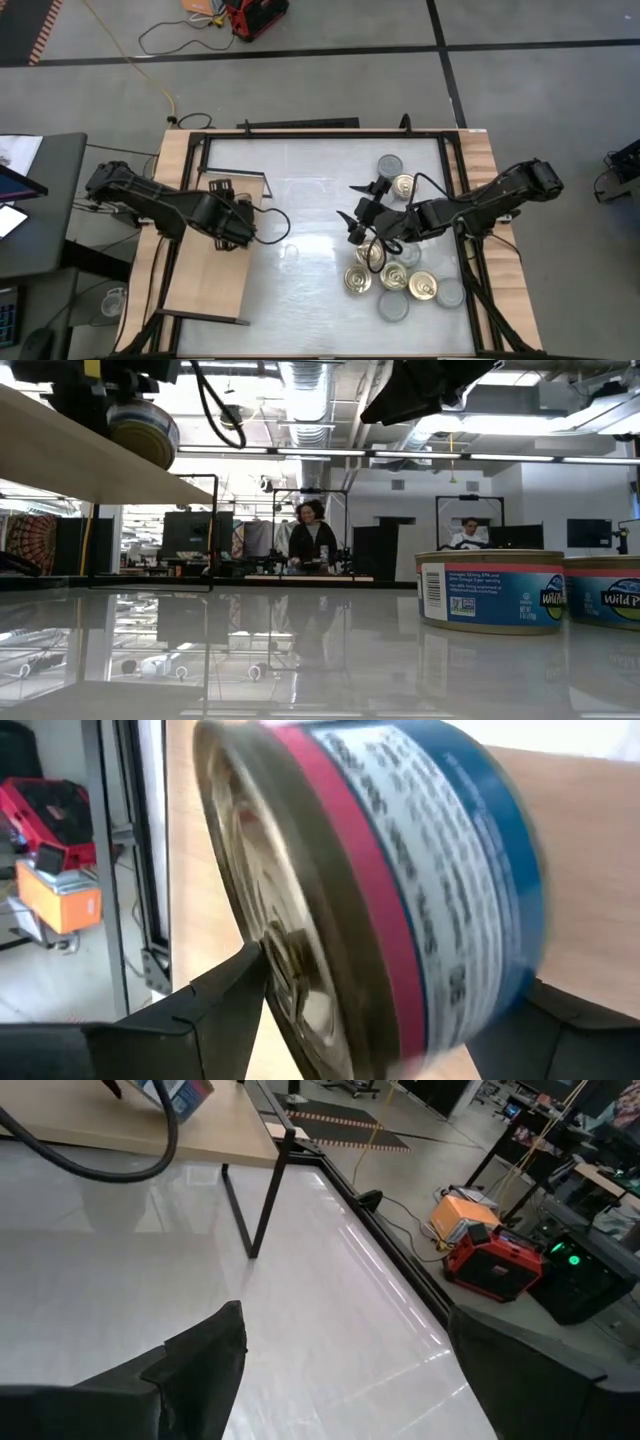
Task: Stack canned seafood by type on shelf
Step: Put the blue tuna can on the shelf
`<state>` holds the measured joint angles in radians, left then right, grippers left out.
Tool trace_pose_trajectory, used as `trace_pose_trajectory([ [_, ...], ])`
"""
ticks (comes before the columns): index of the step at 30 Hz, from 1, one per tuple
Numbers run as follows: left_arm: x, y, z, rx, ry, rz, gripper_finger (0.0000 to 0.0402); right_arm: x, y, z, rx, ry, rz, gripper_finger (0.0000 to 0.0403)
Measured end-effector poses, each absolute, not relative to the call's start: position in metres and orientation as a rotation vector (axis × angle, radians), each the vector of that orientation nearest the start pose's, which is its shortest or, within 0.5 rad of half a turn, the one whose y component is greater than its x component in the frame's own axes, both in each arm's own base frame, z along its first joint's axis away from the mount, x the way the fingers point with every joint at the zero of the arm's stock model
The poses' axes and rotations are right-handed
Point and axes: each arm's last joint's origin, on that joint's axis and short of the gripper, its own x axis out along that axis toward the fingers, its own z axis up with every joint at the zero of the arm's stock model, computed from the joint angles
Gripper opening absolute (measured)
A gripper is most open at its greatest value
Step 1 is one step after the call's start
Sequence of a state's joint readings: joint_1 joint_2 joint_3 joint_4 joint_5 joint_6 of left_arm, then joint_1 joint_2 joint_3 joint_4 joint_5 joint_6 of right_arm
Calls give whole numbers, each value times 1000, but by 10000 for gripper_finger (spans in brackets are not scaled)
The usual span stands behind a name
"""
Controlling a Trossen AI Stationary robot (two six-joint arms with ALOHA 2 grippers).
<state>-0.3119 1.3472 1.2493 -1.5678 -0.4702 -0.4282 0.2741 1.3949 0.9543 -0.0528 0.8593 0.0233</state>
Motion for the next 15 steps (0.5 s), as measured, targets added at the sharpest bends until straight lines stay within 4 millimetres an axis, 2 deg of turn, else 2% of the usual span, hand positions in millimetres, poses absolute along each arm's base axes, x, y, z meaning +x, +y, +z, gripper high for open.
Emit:
trace_pose_trajectory([
  [10,197,-50,305,276,1457,432,284,292,60,272,-241,414,-574,376],
  [15,196,-51,304,257,1492,370,284,293,60,272,-227,413,-561,376],
])
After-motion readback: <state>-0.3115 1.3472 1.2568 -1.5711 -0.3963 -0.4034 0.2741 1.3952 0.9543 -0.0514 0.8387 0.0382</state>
